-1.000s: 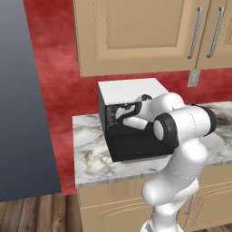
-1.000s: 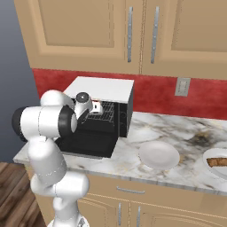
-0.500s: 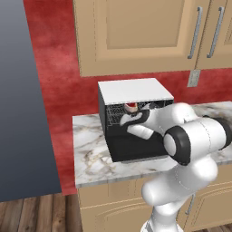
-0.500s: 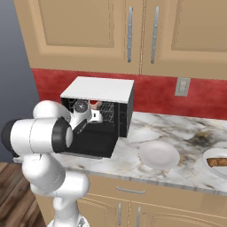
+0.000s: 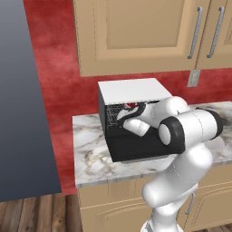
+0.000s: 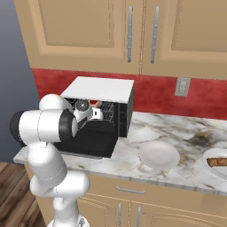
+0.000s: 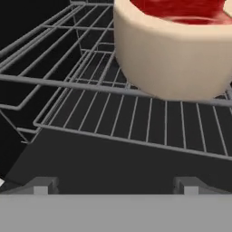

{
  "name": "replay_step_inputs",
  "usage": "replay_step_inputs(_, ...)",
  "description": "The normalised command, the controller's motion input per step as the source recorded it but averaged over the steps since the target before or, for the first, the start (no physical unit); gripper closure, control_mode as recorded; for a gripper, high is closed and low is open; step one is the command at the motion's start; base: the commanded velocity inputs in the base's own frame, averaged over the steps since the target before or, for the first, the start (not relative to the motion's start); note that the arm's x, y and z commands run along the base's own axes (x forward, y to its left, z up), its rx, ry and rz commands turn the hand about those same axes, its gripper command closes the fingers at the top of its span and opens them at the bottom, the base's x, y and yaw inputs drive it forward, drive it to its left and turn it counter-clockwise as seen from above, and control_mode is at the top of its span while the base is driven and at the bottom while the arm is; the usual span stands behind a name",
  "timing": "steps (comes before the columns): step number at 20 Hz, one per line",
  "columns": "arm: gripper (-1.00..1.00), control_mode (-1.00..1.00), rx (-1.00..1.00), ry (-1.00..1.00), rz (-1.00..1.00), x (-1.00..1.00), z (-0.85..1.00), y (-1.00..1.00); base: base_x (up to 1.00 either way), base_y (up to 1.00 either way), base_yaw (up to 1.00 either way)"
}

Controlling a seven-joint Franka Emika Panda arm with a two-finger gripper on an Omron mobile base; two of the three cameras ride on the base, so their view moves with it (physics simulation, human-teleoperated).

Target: Open the toaster oven door. Place the baguette on the bottom rack in the toaster oven and place the steak on the top rack.

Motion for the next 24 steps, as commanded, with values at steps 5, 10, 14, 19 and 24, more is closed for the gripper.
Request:
replay_step_inputs(5,-1.0,-1.0,0.04,-0.11,0.0,0.19,-0.02,-0.01,0.0,0.0,0.0)
replay_step_inputs(10,-1.0,-1.0,0.0,-0.01,0.0,0.29,-0.59,0.0,0.0,0.0,0.0)
replay_step_inputs(14,-1.0,-1.0,0.03,0.0,0.0,0.02,-0.43,-0.17,0.0,0.0,0.0)
replay_step_inputs(19,-1.0,-1.0,0.06,-0.08,0.0,0.17,-0.03,-0.12,0.0,0.0,0.0)
replay_step_inputs(24,-1.0,-1.0,0.04,-0.08,0.0,0.38,-0.03,0.0,0.0,0.0,0.0)
